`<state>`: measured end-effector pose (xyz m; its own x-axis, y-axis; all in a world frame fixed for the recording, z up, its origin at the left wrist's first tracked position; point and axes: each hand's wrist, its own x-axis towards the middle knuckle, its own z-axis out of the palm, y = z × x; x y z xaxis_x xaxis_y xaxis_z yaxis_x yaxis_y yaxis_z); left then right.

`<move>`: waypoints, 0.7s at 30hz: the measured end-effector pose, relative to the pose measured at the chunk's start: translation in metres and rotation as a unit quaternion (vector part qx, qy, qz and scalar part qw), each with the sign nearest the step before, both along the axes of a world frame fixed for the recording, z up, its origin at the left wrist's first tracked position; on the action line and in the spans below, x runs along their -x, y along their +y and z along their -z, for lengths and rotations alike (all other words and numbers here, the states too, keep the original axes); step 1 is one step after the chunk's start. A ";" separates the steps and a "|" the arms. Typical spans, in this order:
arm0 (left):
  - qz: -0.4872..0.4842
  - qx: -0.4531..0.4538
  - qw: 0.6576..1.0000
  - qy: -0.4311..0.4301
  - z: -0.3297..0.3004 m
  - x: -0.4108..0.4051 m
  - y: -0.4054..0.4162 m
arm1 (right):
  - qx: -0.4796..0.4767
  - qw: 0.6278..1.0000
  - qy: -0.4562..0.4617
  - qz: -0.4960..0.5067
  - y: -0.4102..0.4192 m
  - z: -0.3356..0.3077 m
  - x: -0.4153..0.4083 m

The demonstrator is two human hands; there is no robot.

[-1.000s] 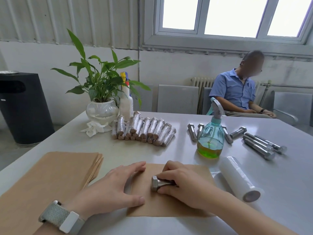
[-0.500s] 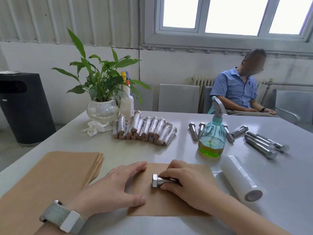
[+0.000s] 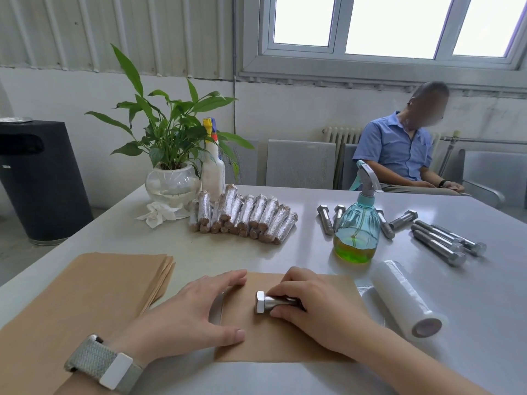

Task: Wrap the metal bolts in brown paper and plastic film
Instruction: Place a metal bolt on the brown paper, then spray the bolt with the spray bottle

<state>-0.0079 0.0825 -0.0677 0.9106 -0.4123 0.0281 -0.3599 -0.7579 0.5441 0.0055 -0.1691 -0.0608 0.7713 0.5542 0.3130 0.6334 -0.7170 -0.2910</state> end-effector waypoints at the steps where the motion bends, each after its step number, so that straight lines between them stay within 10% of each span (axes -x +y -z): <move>1: 0.000 0.000 1.000 0.000 0.000 0.000 0.000 | 0.003 1.000 -0.001 0.001 0.000 0.000 0.000; 4: 0.000 -0.005 1.000 0.001 0.000 0.000 -0.001 | -0.006 1.000 0.010 0.017 -0.002 -0.010 0.000; 9: 0.000 -0.005 1.000 0.002 -0.001 0.001 0.000 | -0.289 0.942 0.021 0.167 -0.064 -0.085 -0.023; 14: 0.001 -0.002 1.000 -0.002 0.000 0.001 0.000 | -0.248 0.899 0.117 0.342 -0.133 -0.105 -0.070; 21: 0.000 -0.005 1.000 -0.004 0.002 -0.002 0.001 | -0.350 0.902 0.155 0.200 -0.122 -0.083 -0.116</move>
<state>-0.0062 0.0832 -0.0696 0.9101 -0.4132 0.0321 -0.3652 -0.7629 0.5335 0.1220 -0.2910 0.0225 0.9764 -0.0371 0.2127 0.1750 -0.4413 -0.8802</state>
